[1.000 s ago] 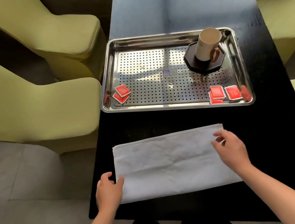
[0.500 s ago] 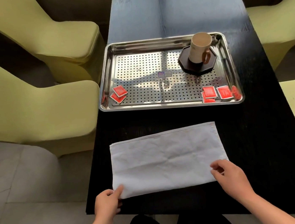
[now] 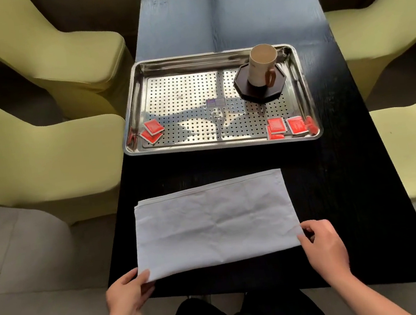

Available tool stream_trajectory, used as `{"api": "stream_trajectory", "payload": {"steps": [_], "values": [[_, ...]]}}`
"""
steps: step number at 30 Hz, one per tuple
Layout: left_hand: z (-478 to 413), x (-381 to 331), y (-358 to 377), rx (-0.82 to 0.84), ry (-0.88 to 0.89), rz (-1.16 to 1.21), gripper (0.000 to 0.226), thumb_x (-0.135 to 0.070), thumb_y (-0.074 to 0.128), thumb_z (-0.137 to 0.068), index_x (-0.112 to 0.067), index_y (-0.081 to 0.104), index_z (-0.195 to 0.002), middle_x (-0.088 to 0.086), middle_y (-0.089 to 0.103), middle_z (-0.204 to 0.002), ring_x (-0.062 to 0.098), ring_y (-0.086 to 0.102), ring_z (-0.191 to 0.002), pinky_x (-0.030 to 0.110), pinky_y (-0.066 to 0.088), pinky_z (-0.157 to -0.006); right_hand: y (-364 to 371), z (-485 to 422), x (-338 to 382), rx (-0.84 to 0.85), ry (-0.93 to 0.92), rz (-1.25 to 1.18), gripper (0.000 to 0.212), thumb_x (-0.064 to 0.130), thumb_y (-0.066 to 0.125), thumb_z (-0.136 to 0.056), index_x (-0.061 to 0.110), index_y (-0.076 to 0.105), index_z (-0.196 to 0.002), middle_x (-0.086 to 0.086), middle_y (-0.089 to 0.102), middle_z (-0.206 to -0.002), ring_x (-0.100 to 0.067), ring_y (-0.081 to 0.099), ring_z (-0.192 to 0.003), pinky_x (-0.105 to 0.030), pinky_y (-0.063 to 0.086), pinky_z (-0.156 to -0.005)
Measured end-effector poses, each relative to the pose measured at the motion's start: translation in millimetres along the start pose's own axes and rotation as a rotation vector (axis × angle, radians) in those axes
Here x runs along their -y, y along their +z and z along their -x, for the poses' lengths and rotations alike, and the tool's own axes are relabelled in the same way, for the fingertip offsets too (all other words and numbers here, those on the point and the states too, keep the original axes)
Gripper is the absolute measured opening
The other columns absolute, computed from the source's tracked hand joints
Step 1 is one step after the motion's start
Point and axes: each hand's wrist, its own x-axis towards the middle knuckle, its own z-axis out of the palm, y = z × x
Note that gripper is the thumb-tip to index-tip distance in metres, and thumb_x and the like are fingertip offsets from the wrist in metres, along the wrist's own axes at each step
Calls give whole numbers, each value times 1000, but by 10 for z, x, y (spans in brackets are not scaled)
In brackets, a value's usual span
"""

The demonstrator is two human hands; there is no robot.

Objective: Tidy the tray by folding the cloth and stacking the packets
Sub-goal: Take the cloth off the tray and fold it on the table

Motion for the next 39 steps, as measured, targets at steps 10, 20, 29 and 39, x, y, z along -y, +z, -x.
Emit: {"api": "stream_trajectory", "payload": {"steps": [10, 20, 29, 39], "values": [[-25, -167, -24, 15, -63, 4, 21, -8, 73, -88, 0, 63, -104, 18, 66, -87, 29, 65, -74, 38, 52, -62, 34, 5, 20, 57, 158, 47, 7, 24, 71, -88, 22, 65, -89, 9, 62, -78, -20, 59, -80, -36, 49, -71], [-79, -208, 13, -25, 45, 2, 9, -1, 66, -91, 2, 64, -100, 22, 70, -98, 33, 70, -79, 38, 56, -67, 6, 47, 36, 104, 140, 87, 15, 26, 68, -88, 26, 57, -80, 7, 62, -77, -16, 58, -74, -35, 46, -63], [289, -412, 57, -142, 450, -424, 16, -20, 67, -79, -35, 72, -82, -11, 75, -77, 19, 73, -75, 46, 61, -74, 265, 167, 654, 262, -194, -176, 15, 14, 62, -94, 24, 69, -103, 11, 68, -94, -7, 64, -82, -28, 54, -74], [865, -627, 438, -111, 772, -556, 10, -25, 72, -85, -34, 75, -82, -23, 69, -70, -5, 63, -73, 16, 44, -56, 885, -434, 1858, 653, -3, -601, 41, 3, 54, -94, 11, 56, -134, -11, 69, -108, -22, 62, -82, -33, 52, -74]]}}
